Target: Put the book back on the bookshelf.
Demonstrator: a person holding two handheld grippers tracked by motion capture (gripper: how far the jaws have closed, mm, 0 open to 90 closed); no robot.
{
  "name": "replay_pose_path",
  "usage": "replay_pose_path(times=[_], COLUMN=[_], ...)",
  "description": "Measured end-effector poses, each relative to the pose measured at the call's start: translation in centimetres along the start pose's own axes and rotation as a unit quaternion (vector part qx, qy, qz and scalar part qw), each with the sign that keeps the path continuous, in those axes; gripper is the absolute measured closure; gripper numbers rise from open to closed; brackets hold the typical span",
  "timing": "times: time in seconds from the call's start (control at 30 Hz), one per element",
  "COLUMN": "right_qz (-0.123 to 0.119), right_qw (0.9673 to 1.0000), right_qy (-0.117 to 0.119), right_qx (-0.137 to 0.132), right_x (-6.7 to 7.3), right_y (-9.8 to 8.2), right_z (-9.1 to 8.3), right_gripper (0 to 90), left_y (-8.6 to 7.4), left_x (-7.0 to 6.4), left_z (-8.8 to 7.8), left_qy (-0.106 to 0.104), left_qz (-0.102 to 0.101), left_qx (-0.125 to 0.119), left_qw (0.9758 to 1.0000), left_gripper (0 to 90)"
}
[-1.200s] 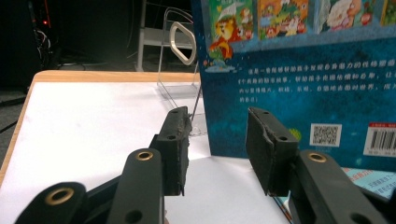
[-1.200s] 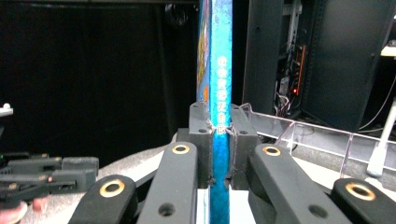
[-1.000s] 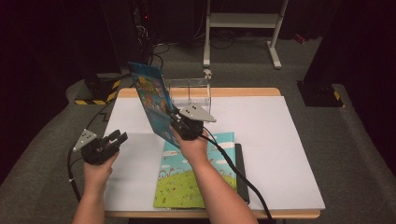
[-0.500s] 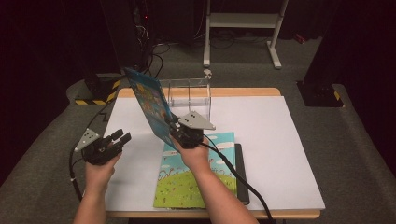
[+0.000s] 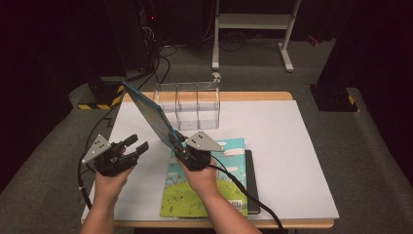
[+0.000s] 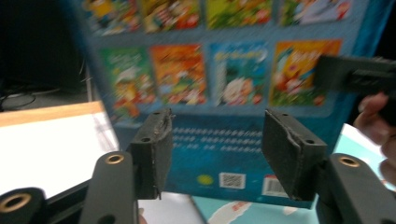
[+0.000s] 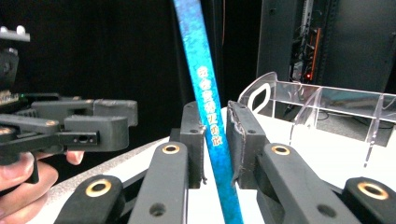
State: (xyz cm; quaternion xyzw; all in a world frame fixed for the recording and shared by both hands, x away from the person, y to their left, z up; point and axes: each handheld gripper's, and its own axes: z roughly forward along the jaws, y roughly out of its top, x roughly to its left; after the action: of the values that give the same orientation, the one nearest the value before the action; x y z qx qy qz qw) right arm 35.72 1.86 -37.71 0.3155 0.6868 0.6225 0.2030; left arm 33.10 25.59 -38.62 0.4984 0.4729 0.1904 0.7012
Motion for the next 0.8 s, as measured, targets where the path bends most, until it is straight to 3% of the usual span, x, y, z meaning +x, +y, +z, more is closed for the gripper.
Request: replay_pose_path(times=[0.17,0.37,0.43,0.63,0.8], right_qz=[-0.005,-0.015,-0.018,-0.028,-0.021], right_qw=[1.0000,0.9998,0.9997,0.9994,0.9995], right_qy=[0.008,0.011,0.014,0.017,0.020], right_qx=[-0.001,0.002,0.004,0.007,0.006], right_x=[1.0,1.9,2.2,2.8,2.9], right_y=[-0.8,-1.3,-1.5,-1.7,-1.8], right_z=[-0.5,-0.7,-0.7,-0.8,-0.8], right_gripper=[74.7,73.6,73.1,72.2,71.5], left_y=[0.5,0.8,0.7,0.4,0.2], left_x=[-2.2,-3.8,-4.2,-4.7,-5.0], left_z=[-0.5,-0.8,-0.8,-0.6,-0.4], left_qy=[-0.046,-0.070,-0.083,-0.085,-0.080], left_qz=[-0.006,0.003,-0.012,-0.012,-0.013], left_qx=[-0.011,-0.015,-0.017,-0.012,-0.014], left_qw=[0.9989,0.9974,0.9963,0.9962,0.9966], left_gripper=[34.4,28.2,27.9,26.2,25.4])
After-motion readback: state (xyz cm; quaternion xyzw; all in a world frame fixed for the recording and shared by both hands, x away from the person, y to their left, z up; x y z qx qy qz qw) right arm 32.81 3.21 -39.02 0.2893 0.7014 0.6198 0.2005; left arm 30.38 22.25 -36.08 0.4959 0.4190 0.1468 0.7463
